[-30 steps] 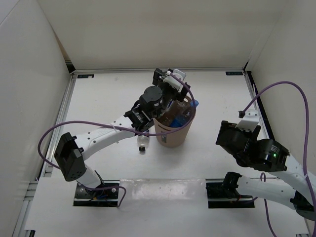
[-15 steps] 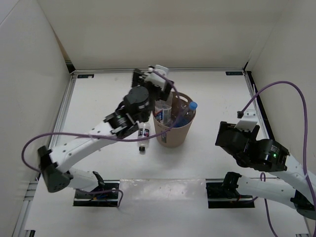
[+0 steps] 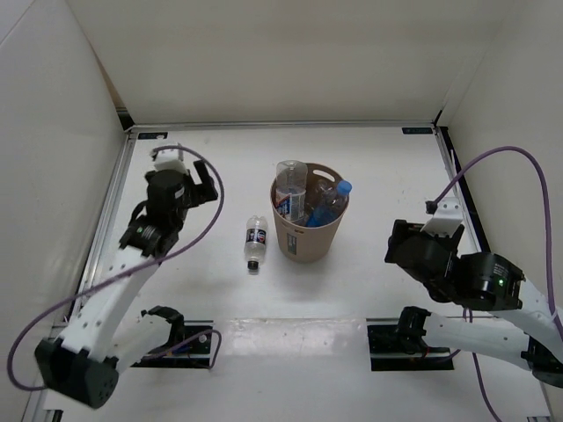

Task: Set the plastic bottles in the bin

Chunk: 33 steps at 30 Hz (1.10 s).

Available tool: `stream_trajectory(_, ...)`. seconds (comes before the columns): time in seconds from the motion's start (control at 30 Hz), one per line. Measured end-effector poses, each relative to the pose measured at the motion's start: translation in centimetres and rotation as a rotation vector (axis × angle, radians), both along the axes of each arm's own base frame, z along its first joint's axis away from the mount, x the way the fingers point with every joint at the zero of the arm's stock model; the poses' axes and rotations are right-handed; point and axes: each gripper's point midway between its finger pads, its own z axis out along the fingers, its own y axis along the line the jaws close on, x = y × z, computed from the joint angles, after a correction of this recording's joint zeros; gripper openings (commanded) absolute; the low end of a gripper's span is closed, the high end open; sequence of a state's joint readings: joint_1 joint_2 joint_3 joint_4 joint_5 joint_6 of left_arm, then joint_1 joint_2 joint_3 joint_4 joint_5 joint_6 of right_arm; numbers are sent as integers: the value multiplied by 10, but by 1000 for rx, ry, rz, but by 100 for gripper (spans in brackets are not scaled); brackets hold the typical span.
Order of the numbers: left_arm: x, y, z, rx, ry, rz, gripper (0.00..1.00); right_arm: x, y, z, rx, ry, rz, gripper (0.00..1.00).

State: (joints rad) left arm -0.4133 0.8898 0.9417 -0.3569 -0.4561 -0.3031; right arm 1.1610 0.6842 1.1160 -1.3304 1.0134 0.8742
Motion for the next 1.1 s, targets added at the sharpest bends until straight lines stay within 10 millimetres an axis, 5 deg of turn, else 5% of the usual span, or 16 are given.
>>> stream_trajectory(0.13, 27, -32, -103, -114, 277, -164, 100, -2, -2, 2, 25, -10, 12, 90)
stream_trajectory(0.23, 12, -56, -167, -212, 414, -263, 100, -4, -4, 4, 45, -19, 17, 90)
stream_trajectory(0.3, 1, -68, -189, -249, 472, -311, 100, -5, -4, 5, 58, -24, 28, 90)
stream_trajectory(0.53, 11, -110, -205, -263, 530, -436, 100, -7, -4, 6, 80, -31, 45, 90)
stream_trajectory(0.9, 11, -144, -252, -225, 680, -497, 100, -7, -3, 6, 81, -31, 45, 90)
stream_trajectory(1.1, 12, -147, -260, -217, 702, -503, 83, -7, -4, 6, 82, -31, 44, 90)
